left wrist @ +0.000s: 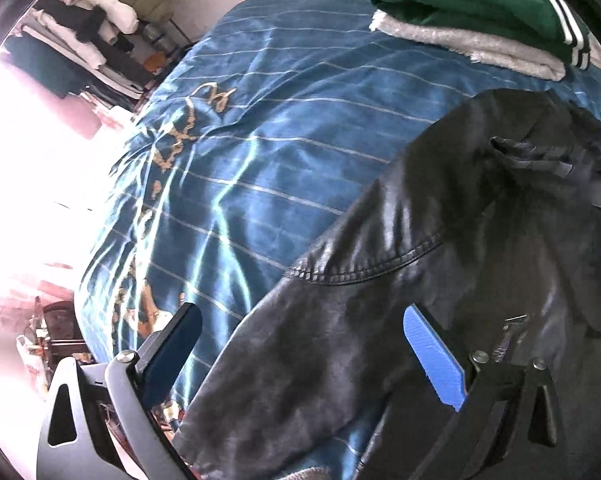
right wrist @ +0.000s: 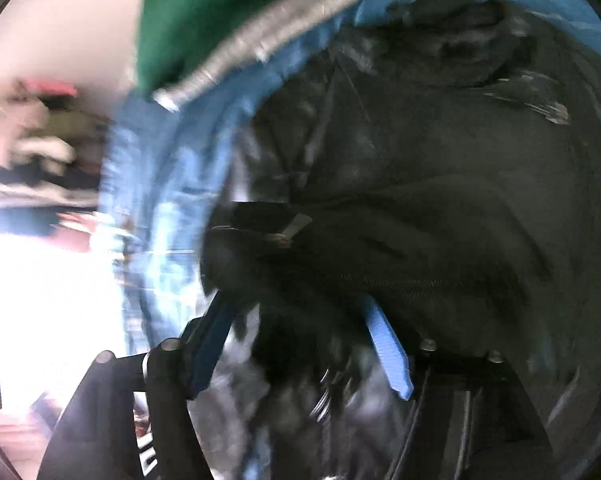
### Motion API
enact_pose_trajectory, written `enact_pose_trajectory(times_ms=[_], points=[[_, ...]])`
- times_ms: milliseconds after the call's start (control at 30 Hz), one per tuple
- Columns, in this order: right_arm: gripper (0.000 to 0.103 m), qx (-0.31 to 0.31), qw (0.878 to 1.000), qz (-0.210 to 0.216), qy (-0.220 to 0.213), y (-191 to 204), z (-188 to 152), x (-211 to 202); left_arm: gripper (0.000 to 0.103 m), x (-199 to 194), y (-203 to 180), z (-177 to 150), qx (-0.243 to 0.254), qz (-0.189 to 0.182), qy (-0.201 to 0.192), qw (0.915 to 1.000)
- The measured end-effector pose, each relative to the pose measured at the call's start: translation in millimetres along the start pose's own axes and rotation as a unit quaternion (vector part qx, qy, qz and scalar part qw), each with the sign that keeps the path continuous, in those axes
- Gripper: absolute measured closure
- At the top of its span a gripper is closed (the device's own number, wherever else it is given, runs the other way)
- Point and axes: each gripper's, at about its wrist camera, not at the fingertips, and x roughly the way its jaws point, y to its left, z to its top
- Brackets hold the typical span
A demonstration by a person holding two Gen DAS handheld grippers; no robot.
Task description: Fold large clothes
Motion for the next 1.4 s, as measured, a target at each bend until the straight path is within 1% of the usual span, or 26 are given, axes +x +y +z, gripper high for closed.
enact_pose_trajectory(times_ms=[33,100,167,233,267,300,367,433,500,567,633,667,733,800,833,933,1000,1100,1133,1167,1200,1233,1267,1300,1333,1400], points=[[0.033,0.011,1.0,-0.005,-0.013,-6.2,-6.3,-16.2,0.0,-2.6,-3.4,2.2,0.0,-0.008,-0.002,1.0],[0.033,0.049,0.996,-0.061,-0.048,-32.1,-21.6,-55.1,0.0,-5.4,-14.9,11.3,0.002,-0.029,-0.007,0.9995],[0.033,0.08,0.987,-0.121,-0.07,-58.9,-22.1,-78.7,0.0,-5.0,-36.8,22.4,0.01,-0.048,-0.014,0.9987],[0.046,0.108,0.978,-0.158,-0.083,-96.8,-26.6,-96.6,0.0,3.5,-65.4,32.6,0.023,-0.049,-0.018,0.9984],[0.063,0.127,0.973,-0.171,-0.088,-118.2,-28.6,-100.0,0.0,7.8,-76.6,36.2,0.026,-0.046,-0.019,0.9984],[0.071,0.133,0.971,-0.179,-0.089,-132.7,-26.0,-101.1,0.0,14.3,-88.7,40.3,0.031,-0.039,-0.02,0.9986],[0.076,0.142,0.964,-0.208,-0.085,-164.0,-13.0,-100.4,0.0,32.8,-114.9,46.9,0.046,-0.022,-0.009,0.9987],[0.089,0.132,0.953,-0.262,-0.069,-187.3,-3.6,-89.5,0.0,47.0,-132.8,47.2,0.052,-0.005,0.0,0.9986],[0.099,0.127,0.951,-0.281,-0.04,-211.0,2.9,-76.9,0.0,55.2,-146.2,43.0,0.051,0.004,0.001,0.9987],[0.1,0.106,0.948,-0.299,-0.015,-217.2,7.6,-61.9,0.0,53.7,-150.2,37.1,0.042,0.023,-0.009,0.9988],[0.1,0.075,0.941,-0.331,0.008,-206.4,12.8,-51.0,0.0,47.2,-146.8,33.6,0.027,0.027,-0.003,0.9993],[0.094,0.048,0.934,-0.354,0.016,-195.9,13.7,-48.2,0.0,41.6,-141.1,30.4,0.012,0.027,0.002,0.9995],[0.082,0.017,0.931,-0.364,0.018,-181.1,11.5,-47.0,0.0,27.7,-126.1,24.0,-0.019,0.025,0.004,0.9995],[0.03,-0.013,0.931,-0.365,0.014,-166.5,5.5,-51.3,0.0,6.6,-100.1,9.1,-0.062,0.024,0.003,0.9978],[0.022,-0.025,0.932,-0.362,0.012,-160.1,2.1,-54.3,0.0,0.3,-89.3,2.2,-0.079,0.019,0.007,0.9967],[0.021,-0.061,0.933,-0.356,0.008,-141.5,-10.2,-62.6,0.0,-18.5,-43.6,-33.6,-0.158,0.0,0.037,0.9868],[0.021,-0.079,0.937,-0.341,0.012,-131.6,-19.8,-64.6,0.0,-24.4,-8.6,-66.1,-0.226,-0.001,0.064,0.9721],[0.021,-0.087,0.945,-0.314,0.025,-121.1,-32.6,-58.6,0.0,-26.1,40.0,-120.8,-0.33,-0.006,0.093,0.9393],[0.021,-0.087,0.948,-0.304,0.029,-119.5,-37.1,-56.5,0.0,-23.7,52.5,-139.8,-0.363,-0.008,0.104,0.9258],[0.021,-0.087,0.951,-0.296,0.034,-118.8,-43.3,-53.0,0.0,-17.9,70.8,-164.0,-0.41,-0.021,0.116,0.9044],[0.021,-0.088,0.951,-0.293,0.037,-120.6,-47.8,-52.9,0.0,-13.4,77.5,-176.4,-0.435,-0.026,0.123,0.8917],[0.021,-0.087,0.953,-0.287,0.042,-121.3,-53.1,-48.6,0.0,-5.4,87.2,-192.2,-0.469,-0.04,0.131,0.8724],[0.021,-0.087,0.955,-0.281,0.047,-122.7,-58.0,-43.5,0.0,6.8,98.8,-212.5,-0.514,-0.06,0.143,0.8436],[0.021,-0.089,0.954,-0.282,0.052,-119.2,-61.8,-34.2,0.0,12.7,98.5,-221.8,-0.538,-0.069,0.148,0.8266],[0.021,-0.093,0.952,-0.285,0.059,-120.6,-66.4,-27.9,0.0,22.3,104.6,-234.0,-0.572,-0.087,0.149,0.8021],[0.021,-0.096,0.951,-0.285,0.073,-119.3,-71.3,-12.1,0.001,45.1,113.6,-254.9,-0.641,-0.125,0.138,0.7447]])
